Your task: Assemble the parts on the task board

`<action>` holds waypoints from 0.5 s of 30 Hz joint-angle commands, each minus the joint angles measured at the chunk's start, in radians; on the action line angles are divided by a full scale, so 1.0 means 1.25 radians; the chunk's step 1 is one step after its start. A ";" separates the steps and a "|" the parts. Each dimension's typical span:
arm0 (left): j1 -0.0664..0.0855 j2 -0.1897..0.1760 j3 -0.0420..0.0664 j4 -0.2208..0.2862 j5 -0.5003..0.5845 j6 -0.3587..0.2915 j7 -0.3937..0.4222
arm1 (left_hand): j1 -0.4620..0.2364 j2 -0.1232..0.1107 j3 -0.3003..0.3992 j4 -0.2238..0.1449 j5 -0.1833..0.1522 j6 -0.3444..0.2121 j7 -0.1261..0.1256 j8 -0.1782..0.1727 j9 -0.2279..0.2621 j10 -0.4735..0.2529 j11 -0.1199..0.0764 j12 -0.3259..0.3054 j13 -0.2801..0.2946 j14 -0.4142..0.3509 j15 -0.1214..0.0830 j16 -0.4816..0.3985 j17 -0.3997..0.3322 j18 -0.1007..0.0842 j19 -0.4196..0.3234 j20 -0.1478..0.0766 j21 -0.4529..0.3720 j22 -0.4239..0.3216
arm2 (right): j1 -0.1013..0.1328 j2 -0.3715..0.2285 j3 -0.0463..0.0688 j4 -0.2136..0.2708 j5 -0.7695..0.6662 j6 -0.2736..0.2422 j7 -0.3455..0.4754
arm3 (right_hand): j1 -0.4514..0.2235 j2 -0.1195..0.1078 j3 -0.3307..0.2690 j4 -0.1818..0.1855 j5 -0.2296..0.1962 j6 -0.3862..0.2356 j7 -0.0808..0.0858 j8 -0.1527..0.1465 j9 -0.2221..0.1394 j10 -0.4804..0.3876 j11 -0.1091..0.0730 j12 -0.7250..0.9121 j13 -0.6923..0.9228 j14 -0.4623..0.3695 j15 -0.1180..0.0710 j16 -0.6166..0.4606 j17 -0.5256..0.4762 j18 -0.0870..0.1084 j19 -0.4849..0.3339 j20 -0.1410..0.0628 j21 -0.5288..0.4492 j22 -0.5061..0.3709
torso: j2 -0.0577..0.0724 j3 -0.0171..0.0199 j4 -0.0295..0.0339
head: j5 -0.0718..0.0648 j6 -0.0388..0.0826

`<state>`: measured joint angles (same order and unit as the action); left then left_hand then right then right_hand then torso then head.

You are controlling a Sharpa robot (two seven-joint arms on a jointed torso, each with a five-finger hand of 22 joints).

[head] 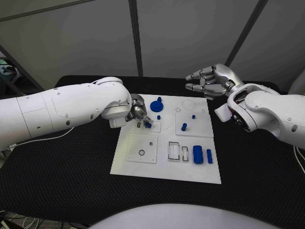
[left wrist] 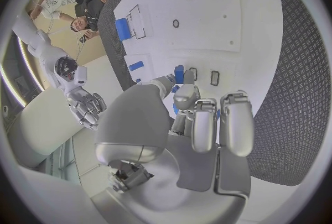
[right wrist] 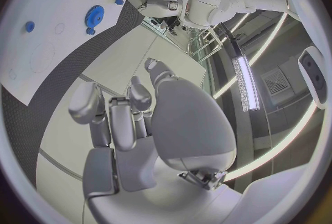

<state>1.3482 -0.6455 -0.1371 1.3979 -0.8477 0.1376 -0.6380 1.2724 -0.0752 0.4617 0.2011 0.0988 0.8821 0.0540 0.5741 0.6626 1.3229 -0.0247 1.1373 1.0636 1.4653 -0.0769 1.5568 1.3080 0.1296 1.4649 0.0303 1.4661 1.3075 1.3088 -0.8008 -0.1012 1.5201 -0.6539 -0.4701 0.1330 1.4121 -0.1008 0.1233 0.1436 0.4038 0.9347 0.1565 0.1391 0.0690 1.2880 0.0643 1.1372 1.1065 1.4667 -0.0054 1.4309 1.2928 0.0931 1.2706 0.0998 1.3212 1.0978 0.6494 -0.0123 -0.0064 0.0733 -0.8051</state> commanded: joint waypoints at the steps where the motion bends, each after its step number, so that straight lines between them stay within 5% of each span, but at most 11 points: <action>1: 0.001 -0.009 0.000 0.016 -0.040 -0.067 0.026 | -0.009 -0.005 0.119 -0.109 -0.006 -0.004 -0.001 0.007 0.004 0.007 0.002 0.000 0.001 0.082 -0.003 0.004 0.201 -0.073 0.023 -0.001 -0.004 0.081 | 0.002 -0.001 0.001 0.000 0.005 0.007 0.001 | -0.010 0.000 0.003 0.003 0.002 -0.002 -0.001 0.001 -0.001 -0.004 0.000 -0.002 -0.001 0.033 -0.004 -0.004 0.000 0.005 -0.005 0.000 -0.003 0.000 | 0.001 0.0007 0.0002 | 0.001 -0.001; 15: -0.021 -0.030 0.000 0.050 -0.138 -0.148 0.025 | -0.024 -0.019 0.163 -0.127 -0.006 -0.006 -0.001 0.013 0.017 0.011 0.002 0.001 0.001 0.082 -0.003 0.006 0.204 -0.074 0.026 -0.002 -0.002 0.085 | 0.002 -0.004 0.000 -0.002 0.005 0.007 0.001 | -0.010 0.000 0.003 0.003 0.002 -0.002 -0.001 0.001 -0.001 -0.004 0.000 -0.002 -0.001 0.033 -0.004 -0.004 0.000 0.005 -0.005 0.000 -0.003 0.000 | 0.002 -0.0001 -0.0020 | 0.007 -0.003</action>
<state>1.3220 -0.6826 -0.1378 1.4571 -0.9582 0.0010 -0.6155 1.2486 -0.0989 0.5140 0.1897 0.0941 0.8822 0.0541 0.5859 0.6820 1.3304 -0.0247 1.1373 1.0634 1.4654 -0.0769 1.5608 1.3080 0.1295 1.4649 0.0304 1.4661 1.3075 1.3088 -0.8053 -0.1014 1.5170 -0.6513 -0.4684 0.1316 1.4121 -0.1008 0.1234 0.1436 0.4037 0.9347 0.1565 0.1391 0.0691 1.2880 0.0643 1.1372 1.1066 1.4667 -0.0054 1.4309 1.2927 0.0931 1.2706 0.0998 1.3212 1.0978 0.6510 -0.0120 -0.0064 0.0803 -0.8085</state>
